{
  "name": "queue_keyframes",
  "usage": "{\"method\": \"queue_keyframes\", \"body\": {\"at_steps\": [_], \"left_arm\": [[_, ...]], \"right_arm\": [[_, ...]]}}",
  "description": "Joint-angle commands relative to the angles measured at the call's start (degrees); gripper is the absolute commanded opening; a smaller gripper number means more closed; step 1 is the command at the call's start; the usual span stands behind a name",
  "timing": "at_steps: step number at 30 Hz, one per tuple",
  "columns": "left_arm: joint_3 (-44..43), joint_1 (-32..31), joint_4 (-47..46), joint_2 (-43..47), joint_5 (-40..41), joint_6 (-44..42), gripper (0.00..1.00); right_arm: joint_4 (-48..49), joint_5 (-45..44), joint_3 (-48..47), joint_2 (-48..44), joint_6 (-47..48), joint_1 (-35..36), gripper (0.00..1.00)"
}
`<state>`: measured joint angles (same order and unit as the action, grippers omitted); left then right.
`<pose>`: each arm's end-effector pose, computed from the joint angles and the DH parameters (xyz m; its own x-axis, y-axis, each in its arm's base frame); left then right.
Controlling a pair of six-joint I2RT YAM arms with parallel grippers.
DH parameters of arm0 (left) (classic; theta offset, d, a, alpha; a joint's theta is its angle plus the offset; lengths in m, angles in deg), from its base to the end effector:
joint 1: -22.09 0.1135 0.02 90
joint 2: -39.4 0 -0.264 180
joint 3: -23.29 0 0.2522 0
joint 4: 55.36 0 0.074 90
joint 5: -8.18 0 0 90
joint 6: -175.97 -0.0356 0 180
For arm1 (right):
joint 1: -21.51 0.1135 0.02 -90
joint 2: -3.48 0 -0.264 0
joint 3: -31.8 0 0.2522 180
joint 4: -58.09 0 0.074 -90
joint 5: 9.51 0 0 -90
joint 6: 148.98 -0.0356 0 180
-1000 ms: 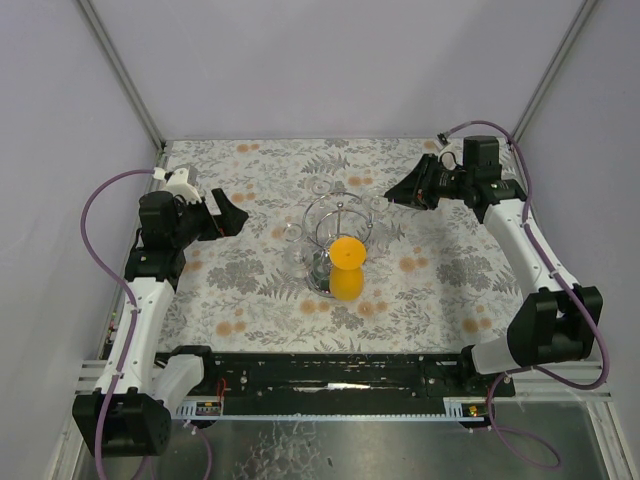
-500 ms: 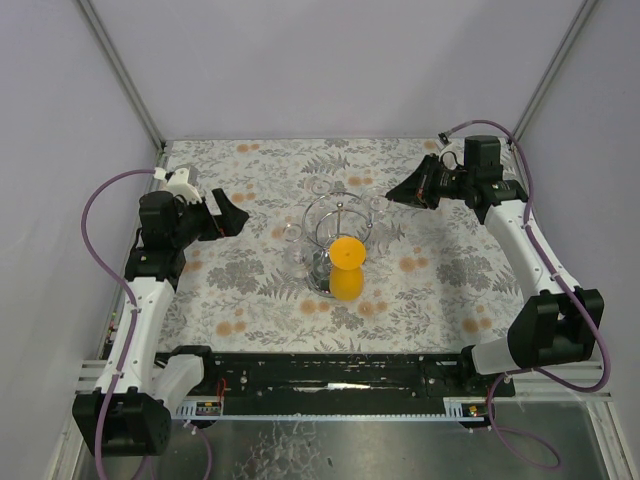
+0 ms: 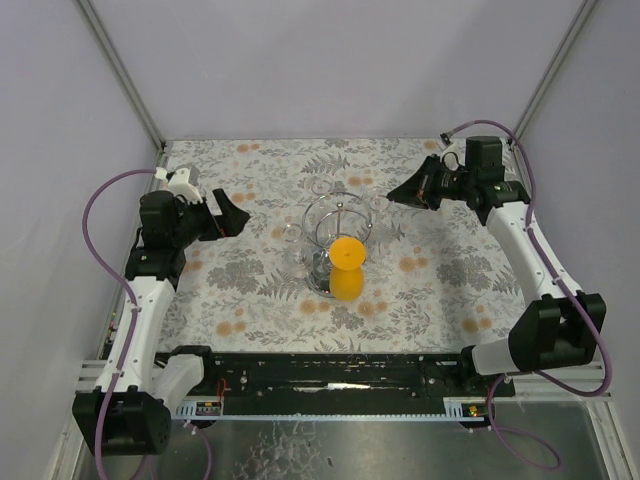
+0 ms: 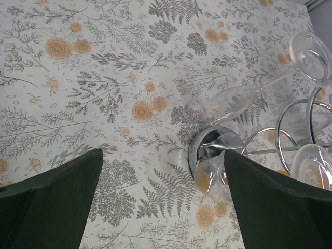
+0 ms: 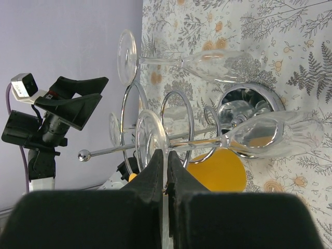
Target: Take the wine glass off the wine glass rack
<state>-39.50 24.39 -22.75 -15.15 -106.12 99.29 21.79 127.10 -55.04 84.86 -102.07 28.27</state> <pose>0.2139 -0.0061 0.3208 -0.4791 -0.2294 -0.8473 0.2339 0.8970 -0.3751 0.3108 0.0629 0.3480 -0.8503 0.3718 -0.3725 -0.1638 0.4858 0.8586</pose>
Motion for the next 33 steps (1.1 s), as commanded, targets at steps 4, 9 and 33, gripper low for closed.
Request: {"method": "queue_keyframes", "body": {"at_steps": [4,9,33], "left_arm": [[-2.1,0.2,-1.9,-0.5,-1.2,-0.1,1.00],[-2.3,0.2,-2.0,-0.5,-1.4,0.2,1.00],[-13.6,0.2,-1.6,-3.2,-7.3,7.8,1.00]], "right_arm": [[0.0,-0.8,-0.5,-4.5,0.5,-0.8,0.00],[0.6,-1.9,-0.5,-5.7,0.0,-1.7,0.00],[3.1,-8.8,-4.3,-7.5,-1.8,-7.7,0.00]]}}
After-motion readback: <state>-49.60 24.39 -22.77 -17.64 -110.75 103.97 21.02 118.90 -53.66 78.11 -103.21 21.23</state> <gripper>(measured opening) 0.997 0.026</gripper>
